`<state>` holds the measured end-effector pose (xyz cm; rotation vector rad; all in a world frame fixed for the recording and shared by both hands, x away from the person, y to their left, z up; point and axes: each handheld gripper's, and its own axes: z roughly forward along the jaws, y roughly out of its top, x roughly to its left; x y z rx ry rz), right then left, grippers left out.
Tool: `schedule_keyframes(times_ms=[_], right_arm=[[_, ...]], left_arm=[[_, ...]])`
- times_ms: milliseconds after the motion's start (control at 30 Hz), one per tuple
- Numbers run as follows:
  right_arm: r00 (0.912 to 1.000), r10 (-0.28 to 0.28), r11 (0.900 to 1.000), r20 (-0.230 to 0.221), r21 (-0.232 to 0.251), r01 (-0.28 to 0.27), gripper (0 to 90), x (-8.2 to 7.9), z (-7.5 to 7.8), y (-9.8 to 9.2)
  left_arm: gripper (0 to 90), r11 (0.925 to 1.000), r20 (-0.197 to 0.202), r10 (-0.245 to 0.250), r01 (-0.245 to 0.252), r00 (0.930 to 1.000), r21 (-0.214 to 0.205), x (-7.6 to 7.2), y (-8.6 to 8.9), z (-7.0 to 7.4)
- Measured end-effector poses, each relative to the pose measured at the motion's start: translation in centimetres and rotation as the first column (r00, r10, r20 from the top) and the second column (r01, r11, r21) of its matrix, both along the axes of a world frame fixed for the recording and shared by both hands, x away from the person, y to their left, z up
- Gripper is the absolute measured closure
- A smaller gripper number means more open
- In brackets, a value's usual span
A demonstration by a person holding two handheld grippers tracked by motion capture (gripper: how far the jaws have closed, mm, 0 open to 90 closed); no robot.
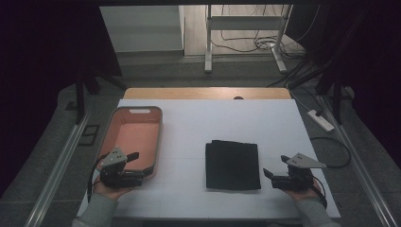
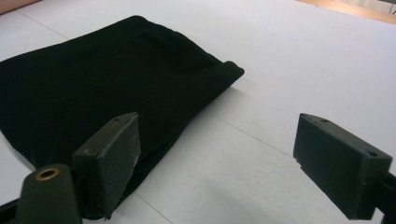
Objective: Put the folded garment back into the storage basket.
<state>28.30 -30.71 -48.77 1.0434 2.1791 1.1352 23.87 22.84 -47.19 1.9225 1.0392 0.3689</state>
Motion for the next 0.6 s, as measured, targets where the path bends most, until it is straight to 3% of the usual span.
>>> schedule_keyframes(times_ms=[600], right_arm=[[1.0, 0.007, 0.9999, -0.004, 0.008, -0.007, 15.9, -0.1, 0.0, 0.0]], left_arm=[[19.5, 0.9994, -0.009, -0.033, 0.033, 0.9994, -0.014, 0.9, -1.7, 1.0]])
